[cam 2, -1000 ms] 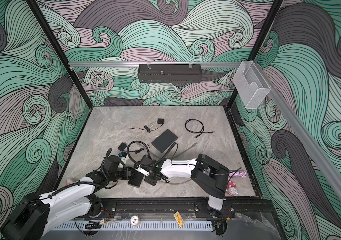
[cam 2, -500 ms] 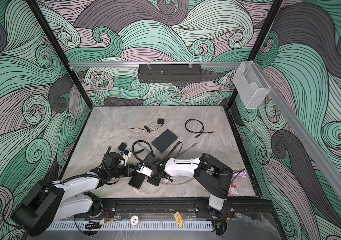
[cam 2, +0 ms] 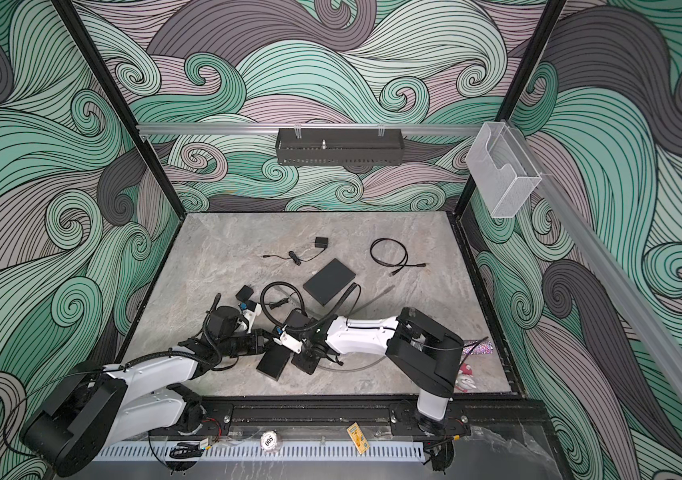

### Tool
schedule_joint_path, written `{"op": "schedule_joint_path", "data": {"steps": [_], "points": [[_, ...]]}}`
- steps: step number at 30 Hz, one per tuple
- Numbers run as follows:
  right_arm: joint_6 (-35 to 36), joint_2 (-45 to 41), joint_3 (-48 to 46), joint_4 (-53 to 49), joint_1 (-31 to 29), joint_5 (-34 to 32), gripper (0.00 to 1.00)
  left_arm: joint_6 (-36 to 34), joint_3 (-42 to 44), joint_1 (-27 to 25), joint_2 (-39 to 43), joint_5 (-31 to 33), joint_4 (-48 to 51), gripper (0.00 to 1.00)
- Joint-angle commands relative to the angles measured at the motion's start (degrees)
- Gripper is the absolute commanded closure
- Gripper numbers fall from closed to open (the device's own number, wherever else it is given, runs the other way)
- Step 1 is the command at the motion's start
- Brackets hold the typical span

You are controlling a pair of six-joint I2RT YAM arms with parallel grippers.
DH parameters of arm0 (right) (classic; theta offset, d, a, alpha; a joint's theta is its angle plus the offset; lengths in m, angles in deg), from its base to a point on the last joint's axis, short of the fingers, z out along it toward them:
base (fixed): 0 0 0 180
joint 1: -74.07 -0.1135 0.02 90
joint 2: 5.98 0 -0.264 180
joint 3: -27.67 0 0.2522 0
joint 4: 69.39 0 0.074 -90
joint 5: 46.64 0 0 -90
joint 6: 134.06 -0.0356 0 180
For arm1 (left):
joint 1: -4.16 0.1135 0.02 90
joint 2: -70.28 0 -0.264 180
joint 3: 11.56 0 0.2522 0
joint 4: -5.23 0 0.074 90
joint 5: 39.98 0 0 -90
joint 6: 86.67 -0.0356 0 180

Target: Insert the plug into the switch port

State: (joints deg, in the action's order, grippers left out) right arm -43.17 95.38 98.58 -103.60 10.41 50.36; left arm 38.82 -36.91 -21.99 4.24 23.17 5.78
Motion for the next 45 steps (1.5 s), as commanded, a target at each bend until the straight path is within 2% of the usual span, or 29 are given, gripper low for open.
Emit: {"op": "schedule_joint_path", "data": {"steps": [1,6,18,21,24,28,32,39,45], "points": [[-4.40,1.77,4.46,12.68,0.34,-4.61,1.00,2.46,1.74,-1.63,1.38,-8.75,4.18,0.74],[-5.73,1.56,4.65,14.88,0.29,-5.26,1.00,3.44,3.06,-1.71,3.45,-8.57,3.97,0.73],[5.10,5.04,9.88,13.63,0.31,7.17,1.00,3.32,2.81,-2.10,0.84,-9.80,1.70,0.74],[4.54,6.10,11.50,12.98,0.44,5.59,1.00,3.44,2.81,-2.15,0.91,-9.58,2.01,0.74],[0.96,6.41,11.78,14.55,0.39,2.93,1.00,4.01,3.14,-2.15,1.72,-8.84,2.34,0.75],[-4.22,5.05,9.08,18.34,0.38,-4.06,1.00,4.89,3.60,-2.15,4.92,-5.64,5.43,0.76],[-6.48,3.29,7.12,18.67,0.83,-10.76,1.00,5.64,3.95,-2.15,9.87,-2.83,8.81,0.76],[-5.98,3.10,6.72,19.25,1.36,-6.75,1.00,5.36,3.21,-2.15,10.41,-2.63,10.08,0.76],[-4.85,1.07,4.15,20.45,1.69,-1.14,1.00,4.00,1.28,-2.06,13.08,-0.36,13.50,0.71]]}}
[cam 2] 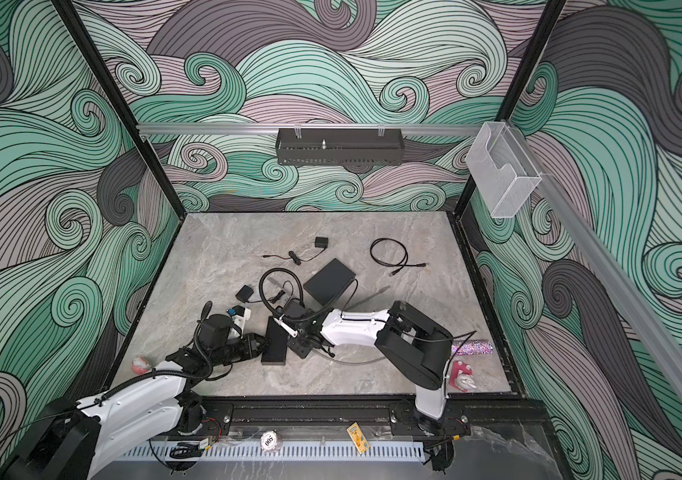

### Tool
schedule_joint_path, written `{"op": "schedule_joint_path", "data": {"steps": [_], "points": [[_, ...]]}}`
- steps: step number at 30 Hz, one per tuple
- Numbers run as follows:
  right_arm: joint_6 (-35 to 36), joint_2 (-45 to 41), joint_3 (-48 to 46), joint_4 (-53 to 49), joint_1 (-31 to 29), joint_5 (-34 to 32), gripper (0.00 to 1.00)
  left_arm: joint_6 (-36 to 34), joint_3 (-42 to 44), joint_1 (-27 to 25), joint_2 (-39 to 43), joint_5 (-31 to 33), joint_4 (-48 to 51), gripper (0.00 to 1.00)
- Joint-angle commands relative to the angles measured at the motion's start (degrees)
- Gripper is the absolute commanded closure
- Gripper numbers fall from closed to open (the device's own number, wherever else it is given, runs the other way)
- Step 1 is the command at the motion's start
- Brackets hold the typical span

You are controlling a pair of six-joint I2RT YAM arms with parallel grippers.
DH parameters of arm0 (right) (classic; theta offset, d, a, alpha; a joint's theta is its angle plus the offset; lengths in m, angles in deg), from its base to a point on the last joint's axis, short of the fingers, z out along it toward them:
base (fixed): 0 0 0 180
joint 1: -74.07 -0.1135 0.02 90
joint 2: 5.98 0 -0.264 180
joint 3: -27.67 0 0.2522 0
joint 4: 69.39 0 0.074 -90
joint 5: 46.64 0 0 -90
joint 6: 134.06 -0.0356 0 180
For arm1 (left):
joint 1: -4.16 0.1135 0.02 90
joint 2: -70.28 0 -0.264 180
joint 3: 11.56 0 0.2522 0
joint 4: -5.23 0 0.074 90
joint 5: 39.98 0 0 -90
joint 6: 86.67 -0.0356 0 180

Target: Insert the plug into the switch port

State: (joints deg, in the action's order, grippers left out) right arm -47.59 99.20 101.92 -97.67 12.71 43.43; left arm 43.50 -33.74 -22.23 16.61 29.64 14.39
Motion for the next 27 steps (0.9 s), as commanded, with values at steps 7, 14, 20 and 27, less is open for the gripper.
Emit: {"op": "schedule_joint_path", "data": {"steps": [7,14,20,27], "points": [[-0.42,-1.94,0.75,14.99,-0.67,11.54,1.00,-1.02,-4.75,-1.73,-3.26,-8.11,2.74,0.71],[-0.29,-0.64,1.80,15.77,-0.60,17.51,1.00,-0.30,-5.06,-1.73,-10.91,-11.11,-4.82,0.71],[-0.30,-0.59,1.13,17.19,-0.75,20.26,1.00,-1.30,-5.92,-1.77,-14.01,-11.43,-6.52,0.71],[-0.30,-0.29,1.42,17.21,-0.93,20.60,1.00,-1.96,-5.99,-1.78,-15.22,-11.78,-6.77,0.71]]}}
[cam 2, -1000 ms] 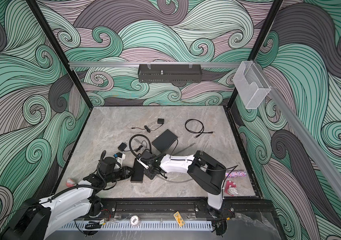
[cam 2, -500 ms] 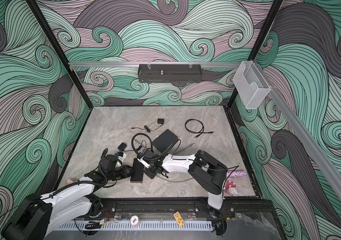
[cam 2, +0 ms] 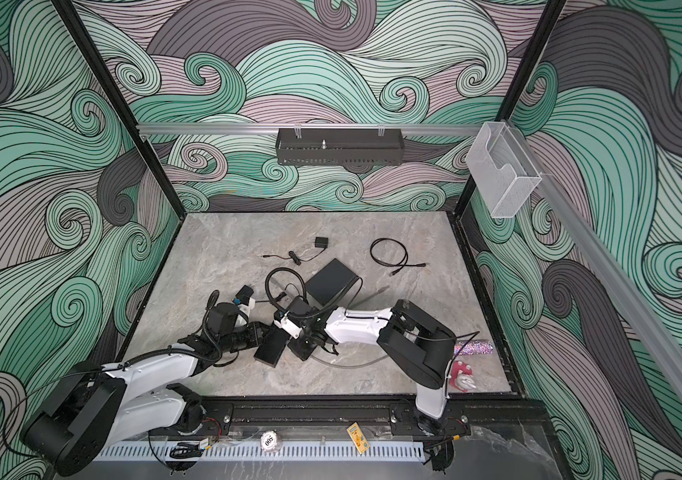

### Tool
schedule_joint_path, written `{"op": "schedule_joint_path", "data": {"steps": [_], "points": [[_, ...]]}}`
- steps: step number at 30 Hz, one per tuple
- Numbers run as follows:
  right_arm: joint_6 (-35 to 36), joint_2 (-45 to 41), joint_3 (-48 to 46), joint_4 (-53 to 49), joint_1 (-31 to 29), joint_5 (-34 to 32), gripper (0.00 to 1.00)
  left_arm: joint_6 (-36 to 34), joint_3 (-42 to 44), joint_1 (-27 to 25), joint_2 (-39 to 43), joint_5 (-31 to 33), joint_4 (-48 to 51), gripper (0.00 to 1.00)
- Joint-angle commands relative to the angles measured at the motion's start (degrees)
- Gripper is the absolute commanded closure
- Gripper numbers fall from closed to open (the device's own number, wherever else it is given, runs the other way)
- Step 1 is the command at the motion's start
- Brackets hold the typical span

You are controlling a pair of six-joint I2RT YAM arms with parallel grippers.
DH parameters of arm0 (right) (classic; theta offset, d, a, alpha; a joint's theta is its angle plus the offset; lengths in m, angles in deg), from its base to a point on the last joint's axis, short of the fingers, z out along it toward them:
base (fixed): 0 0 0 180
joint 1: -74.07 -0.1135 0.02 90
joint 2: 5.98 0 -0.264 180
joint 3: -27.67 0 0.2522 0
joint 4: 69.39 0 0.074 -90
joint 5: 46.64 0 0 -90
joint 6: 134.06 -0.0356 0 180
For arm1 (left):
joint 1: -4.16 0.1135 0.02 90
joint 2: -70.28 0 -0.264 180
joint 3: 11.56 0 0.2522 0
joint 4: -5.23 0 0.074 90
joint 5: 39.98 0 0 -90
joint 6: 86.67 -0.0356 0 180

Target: Insert the plug into the switch port

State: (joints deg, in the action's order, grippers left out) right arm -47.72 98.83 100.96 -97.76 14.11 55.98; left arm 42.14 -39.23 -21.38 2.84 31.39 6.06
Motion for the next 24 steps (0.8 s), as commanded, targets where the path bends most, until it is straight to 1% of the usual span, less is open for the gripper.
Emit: {"op": "schedule_joint_path", "data": {"steps": [1,6,10,11,16,19,20,21,23,24], "points": [[-0.33,0.38,2.59,17.25,-2.36,7.75,1.00,-0.57,-0.41,-2.59,-1.44,-13.53,1.68,0.71],[-1.54,0.08,2.05,16.91,-2.35,3.62,1.00,-0.40,0.03,-2.63,1.49,-12.77,3.90,0.72],[-1.83,-0.52,1.97,15.20,-2.28,-0.15,1.00,-1.22,-0.53,-2.63,5.46,-10.73,9.03,0.72],[-1.88,-0.64,1.91,14.84,-2.19,-1.02,0.97,-1.52,-0.87,-2.60,6.48,-9.80,10.78,0.72],[-1.88,-1.51,1.69,13.76,-2.05,-3.10,0.95,-2.22,-2.25,-2.50,11.29,-5.33,17.93,0.71],[-1.72,-2.26,1.50,13.21,-1.86,-3.85,0.90,-2.38,-2.43,-2.41,12.11,-4.04,19.45,0.69],[-1.57,-2.56,1.43,12.93,-1.91,-3.84,0.87,-2.38,-2.44,-2.33,11.99,-4.04,19.51,0.69],[-1.32,-2.79,1.41,12.49,-1.79,-3.94,0.83,-2.20,-2.48,-2.32,11.73,-4.14,19.60,0.68],[-0.79,-3.50,1.32,11.54,-1.78,-4.36,0.64,-1.83,-2.87,-2.32,11.45,-4.22,20.43,0.66],[-0.52,-4.04,0.99,11.10,-1.74,-4.72,0.57,-1.65,-2.96,-2.32,11.68,-4.28,20.66,0.64]]}}
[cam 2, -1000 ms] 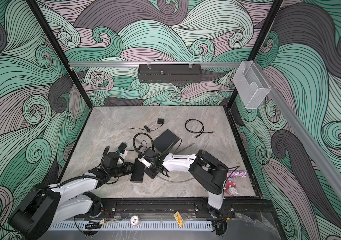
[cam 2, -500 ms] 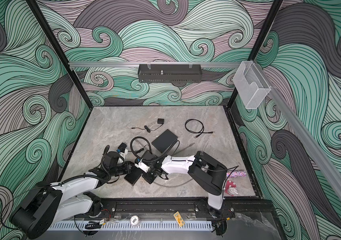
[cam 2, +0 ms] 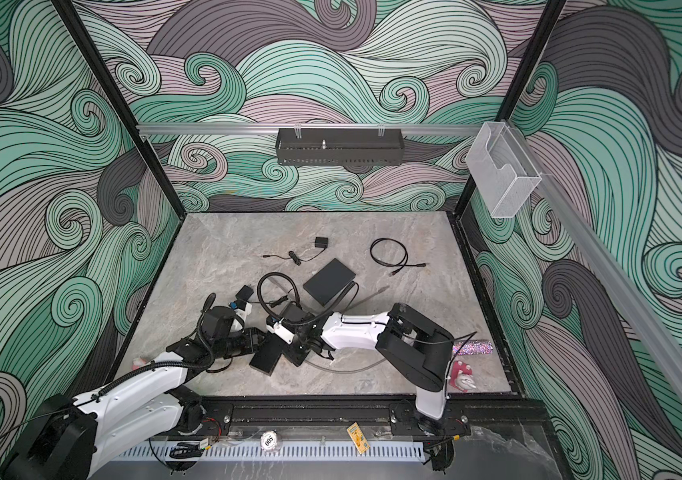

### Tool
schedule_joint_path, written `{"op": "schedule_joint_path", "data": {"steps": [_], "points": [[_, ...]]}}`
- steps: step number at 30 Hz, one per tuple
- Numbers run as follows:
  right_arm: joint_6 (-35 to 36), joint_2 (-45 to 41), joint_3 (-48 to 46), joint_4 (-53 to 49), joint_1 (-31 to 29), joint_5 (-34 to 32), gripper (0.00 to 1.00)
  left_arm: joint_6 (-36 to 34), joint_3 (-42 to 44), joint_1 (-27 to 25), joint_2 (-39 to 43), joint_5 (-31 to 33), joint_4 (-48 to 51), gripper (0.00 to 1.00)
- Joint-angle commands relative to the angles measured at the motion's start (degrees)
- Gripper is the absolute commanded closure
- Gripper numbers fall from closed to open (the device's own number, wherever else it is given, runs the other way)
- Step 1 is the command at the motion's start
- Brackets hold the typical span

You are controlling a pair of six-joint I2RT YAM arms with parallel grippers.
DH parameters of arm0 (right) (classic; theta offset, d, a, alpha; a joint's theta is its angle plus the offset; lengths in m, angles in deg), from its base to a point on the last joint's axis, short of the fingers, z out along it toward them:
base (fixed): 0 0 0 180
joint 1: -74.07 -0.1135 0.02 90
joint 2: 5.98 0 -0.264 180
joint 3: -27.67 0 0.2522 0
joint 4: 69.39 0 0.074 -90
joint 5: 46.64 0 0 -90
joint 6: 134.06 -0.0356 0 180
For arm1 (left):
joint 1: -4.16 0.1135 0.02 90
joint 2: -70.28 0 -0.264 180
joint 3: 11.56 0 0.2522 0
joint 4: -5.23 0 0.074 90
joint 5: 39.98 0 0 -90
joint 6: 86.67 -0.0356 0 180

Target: Insert the plug into the switch port

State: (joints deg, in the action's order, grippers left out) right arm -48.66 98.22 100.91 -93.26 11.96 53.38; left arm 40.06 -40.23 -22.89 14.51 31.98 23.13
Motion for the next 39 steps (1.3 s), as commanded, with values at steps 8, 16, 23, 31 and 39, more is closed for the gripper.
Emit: {"op": "schedule_joint_path", "data": {"steps": [8,16,23,31,39], "points": [[1.39,-13.08,-4.71,3.58,0.50,-6.73,0.42,1.03,-4.47,-0.80,9.38,-2.31,12.56,0.59],[-2.80,-26.57,-8.25,-4.60,3.90,-15.68,0.01,6.61,-3.01,-0.81,24.53,-1.93,13.00,0.57],[-13.29,-38.19,-15.07,-0.19,6.71,-23.31,0.01,11.69,-1.29,-0.90,33.07,-6.26,13.41,0.48],[-7.74,-26.81,-6.73,-2.48,11.75,-13.86,0.13,9.86,-17.95,-0.90,32.51,-11.79,22.88,0.01],[-1.67,-3.04,13.86,-11.53,12.96,-12.59,0.27,-12.71,-35.69,-0.90,23.55,-2.32,41.19,0.01]]}}
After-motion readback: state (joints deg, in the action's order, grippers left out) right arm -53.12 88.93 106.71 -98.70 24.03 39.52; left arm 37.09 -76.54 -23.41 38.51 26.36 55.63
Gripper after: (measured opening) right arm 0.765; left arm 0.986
